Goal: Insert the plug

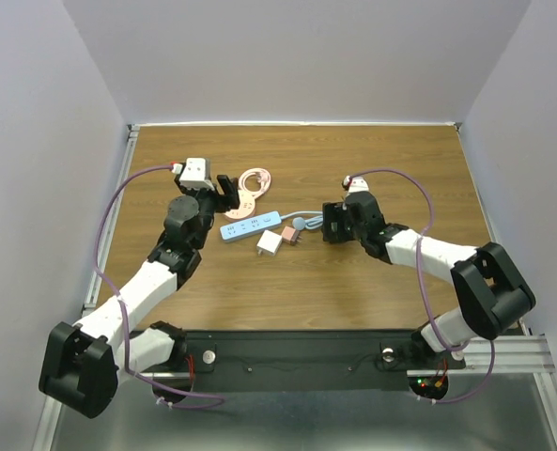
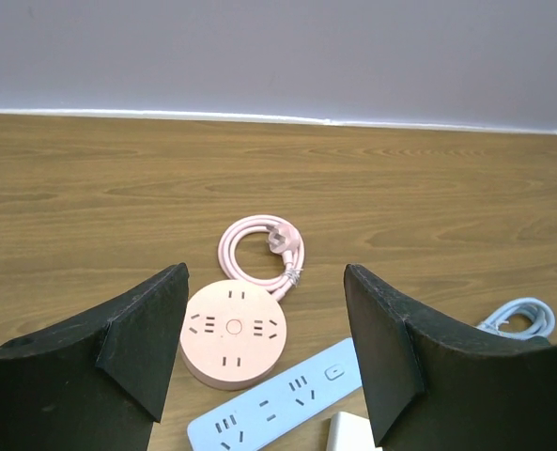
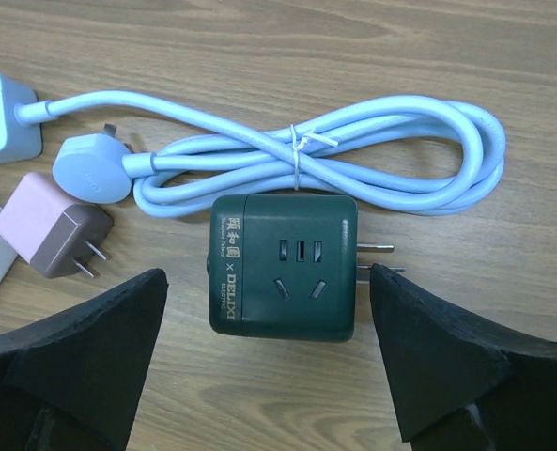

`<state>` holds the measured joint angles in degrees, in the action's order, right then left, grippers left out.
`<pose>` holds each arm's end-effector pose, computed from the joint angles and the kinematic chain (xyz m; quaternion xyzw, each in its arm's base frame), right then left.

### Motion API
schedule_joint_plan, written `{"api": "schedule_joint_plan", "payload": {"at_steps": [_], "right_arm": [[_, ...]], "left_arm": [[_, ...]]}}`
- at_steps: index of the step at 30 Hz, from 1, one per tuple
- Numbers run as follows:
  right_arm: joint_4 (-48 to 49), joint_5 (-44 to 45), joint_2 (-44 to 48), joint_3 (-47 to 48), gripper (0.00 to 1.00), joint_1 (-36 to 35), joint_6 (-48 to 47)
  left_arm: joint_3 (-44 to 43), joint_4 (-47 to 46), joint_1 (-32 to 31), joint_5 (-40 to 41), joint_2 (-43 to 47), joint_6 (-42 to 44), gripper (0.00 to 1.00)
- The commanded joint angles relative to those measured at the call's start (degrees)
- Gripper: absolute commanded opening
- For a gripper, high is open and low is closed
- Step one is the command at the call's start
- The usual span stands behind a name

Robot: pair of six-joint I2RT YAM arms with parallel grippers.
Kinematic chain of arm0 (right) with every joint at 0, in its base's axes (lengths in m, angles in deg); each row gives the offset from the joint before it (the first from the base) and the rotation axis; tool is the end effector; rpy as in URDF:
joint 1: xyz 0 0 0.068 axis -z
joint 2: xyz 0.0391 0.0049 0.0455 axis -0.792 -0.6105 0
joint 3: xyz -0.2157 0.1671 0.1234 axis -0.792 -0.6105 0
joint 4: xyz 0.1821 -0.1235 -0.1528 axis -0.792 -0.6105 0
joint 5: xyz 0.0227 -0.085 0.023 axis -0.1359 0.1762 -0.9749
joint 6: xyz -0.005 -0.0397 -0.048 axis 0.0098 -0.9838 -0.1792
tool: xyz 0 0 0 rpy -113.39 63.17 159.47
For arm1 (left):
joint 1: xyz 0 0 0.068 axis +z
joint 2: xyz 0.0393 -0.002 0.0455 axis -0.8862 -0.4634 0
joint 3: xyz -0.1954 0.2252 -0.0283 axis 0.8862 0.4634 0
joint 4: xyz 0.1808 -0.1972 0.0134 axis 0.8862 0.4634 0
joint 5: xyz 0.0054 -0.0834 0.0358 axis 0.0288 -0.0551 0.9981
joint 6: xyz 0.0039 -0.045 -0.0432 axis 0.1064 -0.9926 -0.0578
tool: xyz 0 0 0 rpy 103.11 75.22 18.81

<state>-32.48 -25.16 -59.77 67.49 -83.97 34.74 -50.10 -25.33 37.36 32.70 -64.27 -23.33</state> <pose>0.2748 0.1582 0.2067 -0.0665 0.8916 0.1030 0.4359 0.2234 -0.0940 0.3282 0.0264 0.6592 -0.1485 0.7367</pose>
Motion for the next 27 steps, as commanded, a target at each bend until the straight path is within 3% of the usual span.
{"api": "schedule_joint_plan", "payload": {"at_steps": [1,4,5,8,10,15,27], "right_arm": [[-0.19,0.84,-1.14,1.25,0.91,-0.49,-1.54],[-0.1,1.01,-2.28,1.34,0.81,-0.57,-2.51],[-0.1,0.93,-2.54,1.34,0.7,-0.66,-2.77],[-0.1,-0.65,-3.07,2.3,0.52,-0.66,-6.53],[-0.1,-3.45,-2.9,2.83,0.48,-0.66,-9.35],[-0.62,-16.45,-0.79,1.95,0.46,-0.75,-21.64],[-6.16,-42.03,5.53,0.55,0.41,-1.1,-25.53]], "left_arm": [[0.86,-4.01,-1.24,-1.75,-0.28,1.99,0.78],[0.69,-4.0,-1.86,-2.28,-0.28,2.43,0.78],[0.69,-4.0,-2.03,-2.54,-0.28,2.43,0.78],[1.21,-4.88,-2.65,-3.95,-0.28,3.48,0.78],[1.91,-5.76,-3.35,-5.61,-0.45,4.53,0.77],[3.15,-6.9,-3.79,-10.27,-1.59,5.42,0.78],[2.62,-9.01,-8.09,-34.08,-7.92,5.69,0.75]]}}
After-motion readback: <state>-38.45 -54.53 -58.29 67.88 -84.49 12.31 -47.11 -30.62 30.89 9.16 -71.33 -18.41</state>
